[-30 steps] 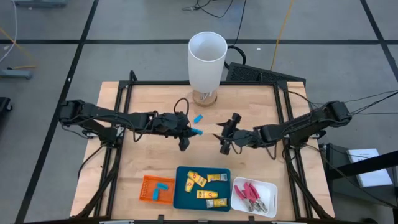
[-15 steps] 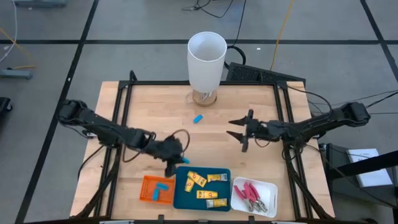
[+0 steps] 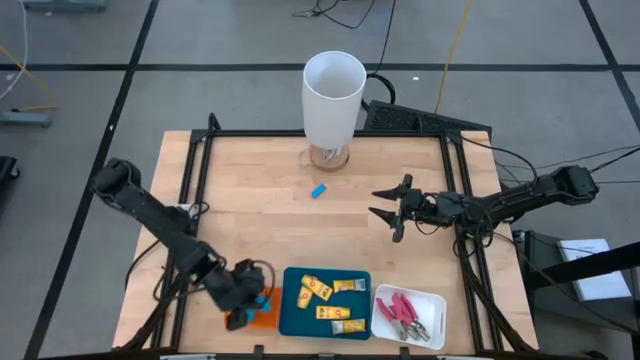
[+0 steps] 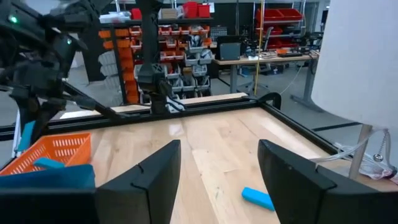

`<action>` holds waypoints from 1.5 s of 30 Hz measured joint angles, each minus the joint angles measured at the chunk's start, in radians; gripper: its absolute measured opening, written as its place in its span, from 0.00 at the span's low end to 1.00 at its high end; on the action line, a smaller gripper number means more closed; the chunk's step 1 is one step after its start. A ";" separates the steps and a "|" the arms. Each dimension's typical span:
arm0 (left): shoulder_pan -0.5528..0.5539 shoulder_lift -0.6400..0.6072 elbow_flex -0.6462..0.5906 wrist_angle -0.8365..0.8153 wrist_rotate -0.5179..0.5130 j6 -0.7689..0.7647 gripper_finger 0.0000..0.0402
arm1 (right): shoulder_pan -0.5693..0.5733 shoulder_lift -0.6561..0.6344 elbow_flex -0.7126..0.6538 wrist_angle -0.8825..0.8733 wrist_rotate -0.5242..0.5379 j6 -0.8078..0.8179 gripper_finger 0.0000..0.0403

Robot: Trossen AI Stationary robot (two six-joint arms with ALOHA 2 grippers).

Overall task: Pick & Place School Supplies
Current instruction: Put the blue eraser into the orange bin

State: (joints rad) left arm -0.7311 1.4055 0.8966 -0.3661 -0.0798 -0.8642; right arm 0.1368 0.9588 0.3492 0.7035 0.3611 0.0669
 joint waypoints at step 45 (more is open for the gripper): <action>0.259 0.000 0.051 0.120 -0.405 0.432 0.30 | 0.000 0.000 0.001 0.003 0.003 0.022 0.51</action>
State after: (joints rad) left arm -0.4722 1.4059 0.9472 -0.2456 -0.4845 -0.4319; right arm 0.1368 0.9592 0.3504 0.7063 0.3637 0.0892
